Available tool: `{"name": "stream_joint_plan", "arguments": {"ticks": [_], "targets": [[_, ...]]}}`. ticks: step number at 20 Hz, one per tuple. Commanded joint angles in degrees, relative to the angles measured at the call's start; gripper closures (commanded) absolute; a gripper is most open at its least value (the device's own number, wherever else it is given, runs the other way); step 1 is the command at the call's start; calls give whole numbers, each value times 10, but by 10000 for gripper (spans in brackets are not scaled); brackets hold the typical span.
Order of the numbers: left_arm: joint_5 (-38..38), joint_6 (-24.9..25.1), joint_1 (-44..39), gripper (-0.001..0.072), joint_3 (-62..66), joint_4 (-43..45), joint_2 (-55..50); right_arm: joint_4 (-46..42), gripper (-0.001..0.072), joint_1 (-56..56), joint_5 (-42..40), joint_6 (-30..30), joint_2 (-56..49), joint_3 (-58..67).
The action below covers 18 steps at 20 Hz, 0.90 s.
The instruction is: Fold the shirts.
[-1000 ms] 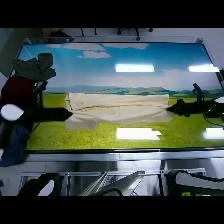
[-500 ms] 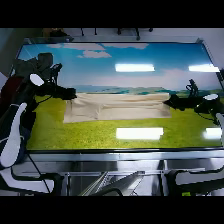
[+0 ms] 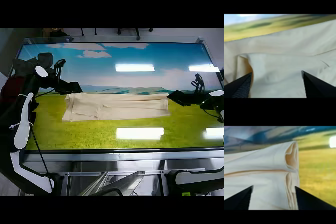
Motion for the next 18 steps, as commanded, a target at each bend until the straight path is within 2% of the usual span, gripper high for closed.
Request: {"name": "stream_joint_plan", "arguments": {"ticks": [1,4,8,10,11,12,13,14,15,16,18], "targets": [[-72,-21,0,21,59,-1,-6,-10,12,-6,10,-1,-34,10],[-123,-39,0,21,91,-2,-6,6,12,-5,39,-21,-73,10],[-145,-56,-3,22,96,-6,-6,27,27,3,55,-53,-99,10],[-142,-56,-13,23,96,-6,-6,56,300,13,54,-81,-111,10],[-142,-56,-21,23,96,-6,-6,69,353,16,53,-92,-115,10],[-135,-57,-32,79,96,-6,-6,79,425,17,52,-98,-119,10],[-126,-60,-44,269,96,-6,-6,85,588,17,52,-103,-120,13],[-115,-60,-54,469,96,-6,-7,87,685,17,53,-102,-119,20],[-100,-60,-67,661,96,-6,-8,87,690,16,58,-100,-117,30],[-85,-66,-82,696,96,-6,-12,87,690,15,70,-96,-111,40],[-65,-89,-120,696,96,-7,-34,87,691,15,111,-77,-89,65]]}}
